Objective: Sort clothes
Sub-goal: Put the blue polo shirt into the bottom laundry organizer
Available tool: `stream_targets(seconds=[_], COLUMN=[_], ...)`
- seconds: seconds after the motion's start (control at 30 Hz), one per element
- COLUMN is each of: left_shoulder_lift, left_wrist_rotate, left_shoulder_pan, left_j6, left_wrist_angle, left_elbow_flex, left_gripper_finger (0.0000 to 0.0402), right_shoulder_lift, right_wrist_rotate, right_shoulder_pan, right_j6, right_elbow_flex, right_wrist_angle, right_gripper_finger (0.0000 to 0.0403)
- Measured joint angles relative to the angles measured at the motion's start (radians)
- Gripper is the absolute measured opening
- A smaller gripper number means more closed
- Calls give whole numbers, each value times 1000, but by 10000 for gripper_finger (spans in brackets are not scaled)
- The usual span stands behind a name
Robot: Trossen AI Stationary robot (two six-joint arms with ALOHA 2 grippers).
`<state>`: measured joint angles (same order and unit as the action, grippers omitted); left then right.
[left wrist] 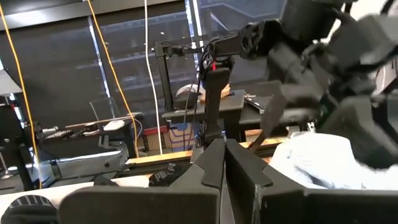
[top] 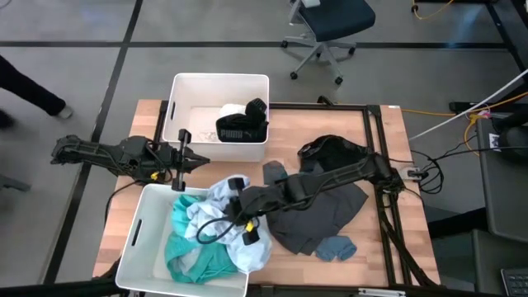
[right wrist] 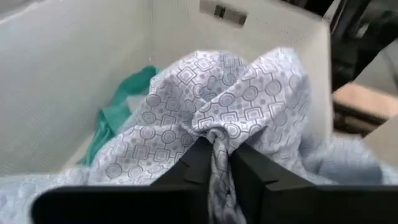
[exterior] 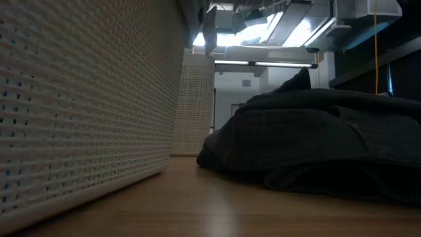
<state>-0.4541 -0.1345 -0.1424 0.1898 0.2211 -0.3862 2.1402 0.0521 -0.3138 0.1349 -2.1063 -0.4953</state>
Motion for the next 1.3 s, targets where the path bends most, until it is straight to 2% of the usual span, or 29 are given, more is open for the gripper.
stream_targets(seconds=[0.27, 0.43, 0.5, 0.63, 0.87, 1.07, 1.2, 1.3], left_shoulder_lift=[0, 0, 0, 0, 0, 0, 0, 0], left_wrist_rotate=[0, 0, 0, 0, 0, 0, 0, 0], left_shoulder_pan=[0, 0, 0, 0, 0, 0, 0, 0], left_j6=[0, 0, 0, 0, 0, -7, -7, -7], left_wrist_angle=[0, -1, -2, -2, -2, -2, -2, -2], left_elbow_flex=[0, 0, 0, 0, 0, 0, 0, 0], left_gripper_finger=[5, 5, 5, 5, 5, 5, 5, 5], right_shoulder_lift=[13, -23, -33, -127, -156, -166, -169, -169], right_wrist_rotate=[8, 98, 132, 178, 362, 559, 570, 536], right_shoulder_pan=[-3, -28, -45, -86, -164, -203, -197, -176], right_j6=[9, -3, -33, -109, -325, -490, -495, -436], right_elbow_flex=[-16, -179, -255, -186, -180, -18, 164, 318], right_wrist_angle=[-60, -273, -382, -462, -855, -966, -865, -683], right_gripper_finger=[173, 223, 233, 241, 241, 241, 241, 241])
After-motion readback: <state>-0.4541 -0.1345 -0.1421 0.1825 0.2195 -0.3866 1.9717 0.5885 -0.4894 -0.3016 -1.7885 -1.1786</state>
